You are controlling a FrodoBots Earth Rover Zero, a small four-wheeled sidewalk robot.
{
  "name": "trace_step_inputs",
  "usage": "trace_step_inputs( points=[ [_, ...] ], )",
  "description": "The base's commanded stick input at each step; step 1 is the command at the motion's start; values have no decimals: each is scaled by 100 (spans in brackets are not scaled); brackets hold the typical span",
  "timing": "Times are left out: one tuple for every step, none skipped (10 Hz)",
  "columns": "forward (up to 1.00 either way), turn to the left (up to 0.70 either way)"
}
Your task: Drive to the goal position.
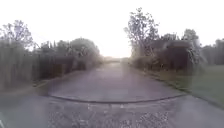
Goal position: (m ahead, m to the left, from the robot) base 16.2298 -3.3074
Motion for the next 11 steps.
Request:
trace_step_inputs(
  points=[
    [70, 0],
    [70, 0],
    [70, -5],
    [70, -11],
    [70, -14],
    [70, -14],
    [70, -14],
    [70, -14],
    [70, -14],
    [70, 0],
    [70, 0]
  ],
)
